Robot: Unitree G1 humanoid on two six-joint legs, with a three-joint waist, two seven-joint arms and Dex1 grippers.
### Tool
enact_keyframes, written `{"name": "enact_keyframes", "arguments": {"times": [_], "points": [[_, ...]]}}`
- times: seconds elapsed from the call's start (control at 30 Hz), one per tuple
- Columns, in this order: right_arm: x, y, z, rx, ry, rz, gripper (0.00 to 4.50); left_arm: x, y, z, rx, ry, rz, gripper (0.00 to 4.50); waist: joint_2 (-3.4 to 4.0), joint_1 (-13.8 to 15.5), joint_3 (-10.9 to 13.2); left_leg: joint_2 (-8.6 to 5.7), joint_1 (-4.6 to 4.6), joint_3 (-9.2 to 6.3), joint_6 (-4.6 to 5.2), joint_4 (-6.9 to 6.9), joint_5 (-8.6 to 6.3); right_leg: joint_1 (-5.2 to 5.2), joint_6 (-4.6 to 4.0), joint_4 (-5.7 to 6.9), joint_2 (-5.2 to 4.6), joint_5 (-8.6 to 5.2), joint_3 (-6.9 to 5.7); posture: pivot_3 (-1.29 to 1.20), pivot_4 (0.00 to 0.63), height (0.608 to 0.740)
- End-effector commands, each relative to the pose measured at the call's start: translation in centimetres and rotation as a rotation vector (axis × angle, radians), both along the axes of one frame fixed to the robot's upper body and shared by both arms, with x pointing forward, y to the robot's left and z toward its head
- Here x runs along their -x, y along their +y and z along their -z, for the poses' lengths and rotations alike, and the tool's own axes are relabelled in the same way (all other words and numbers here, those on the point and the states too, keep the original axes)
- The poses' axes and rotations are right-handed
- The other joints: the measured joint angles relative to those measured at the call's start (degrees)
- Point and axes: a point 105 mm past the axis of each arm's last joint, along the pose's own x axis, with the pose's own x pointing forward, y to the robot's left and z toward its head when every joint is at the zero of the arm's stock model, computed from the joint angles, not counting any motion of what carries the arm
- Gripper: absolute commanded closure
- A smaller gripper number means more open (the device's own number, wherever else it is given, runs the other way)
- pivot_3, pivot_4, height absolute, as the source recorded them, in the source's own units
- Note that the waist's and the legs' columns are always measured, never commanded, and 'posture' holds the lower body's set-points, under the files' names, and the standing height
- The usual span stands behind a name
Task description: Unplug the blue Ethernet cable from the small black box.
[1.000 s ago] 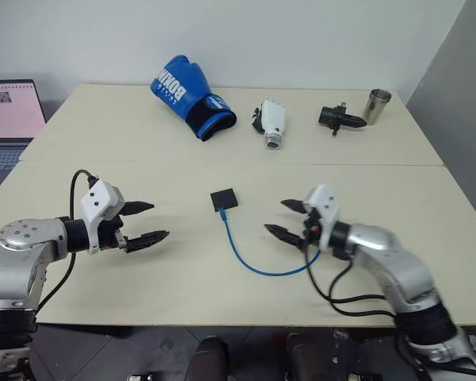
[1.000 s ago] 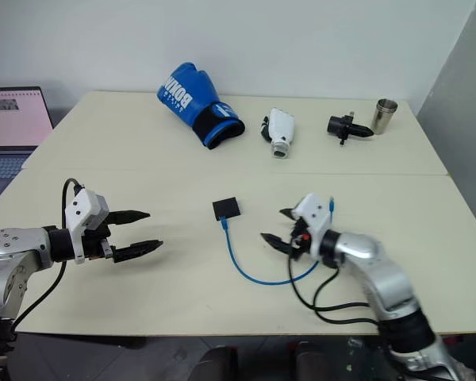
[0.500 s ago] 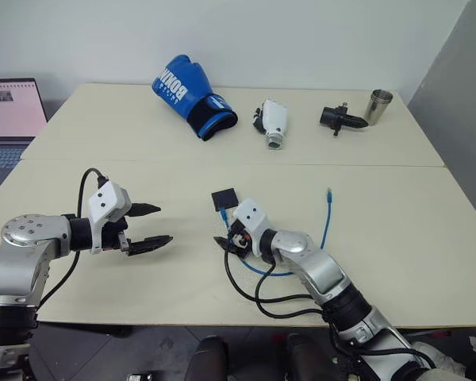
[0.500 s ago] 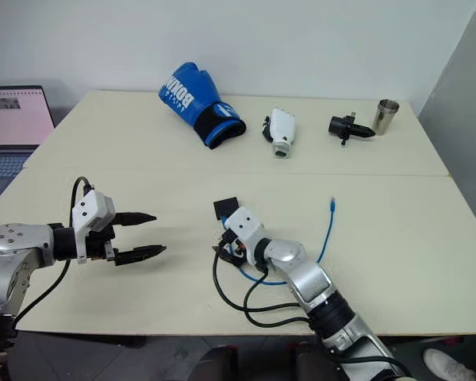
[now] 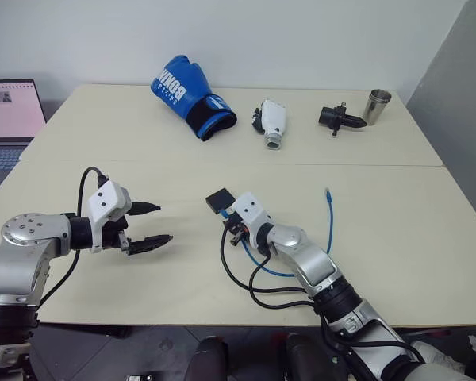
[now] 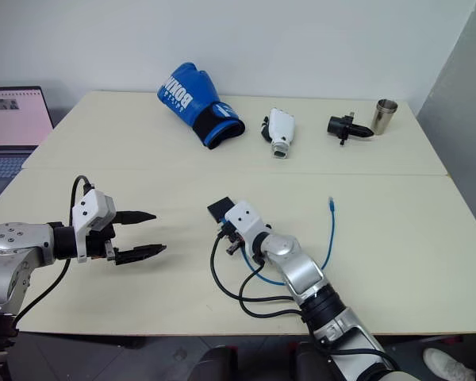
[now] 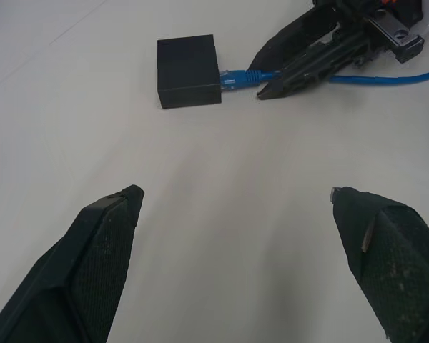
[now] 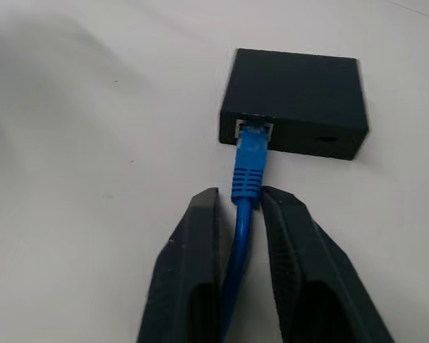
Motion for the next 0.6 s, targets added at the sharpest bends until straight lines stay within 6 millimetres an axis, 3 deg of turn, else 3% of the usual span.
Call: {"name": "enact_keyframes", "arguments": {"times": [0.03, 0.4, 0.6], "points": [[-0.7, -1.0, -1.2, 0.024, -0.084, 0.007, 4.47, -0.2, 0.2, -0.9, 0.021, -0.025, -0.021, 0.0, 0.0, 0.0, 0.0, 0.0, 0.0, 0.0, 0.0, 0.0, 0.0, 0.0, 0.0, 0.0, 0.0, 0.0, 0.0, 0.0, 0.15, 0.74], [2.0, -4.2, -7.8, 0.269, -0.729, -0.402, 4.47, -1.3, -1.2, -2.3, 0.315, 0.178, -0.067, 0.0, -0.02, -0.2, 0.0, -0.01, -0.07, -0.05, 0.0, 0.05, 0.0, -0.03, 0.01, -0.02, 0.04, 0.0, -0.05, 0.0, 0.15, 0.74], [3.5, -5.1, -9.8, 0.233, -0.801, -0.575, 4.47, -1.0, -4.9, -4.6, 0.53, 0.355, 0.047, 0.0, -0.07, -0.6, 0.0, 0.0, -0.07, -0.08, 0.0, 0.09, 0.0, 0.03, 0.01, -0.01, 0.05, 0.0, -0.08, 0.0, 0.15, 0.74]]}}
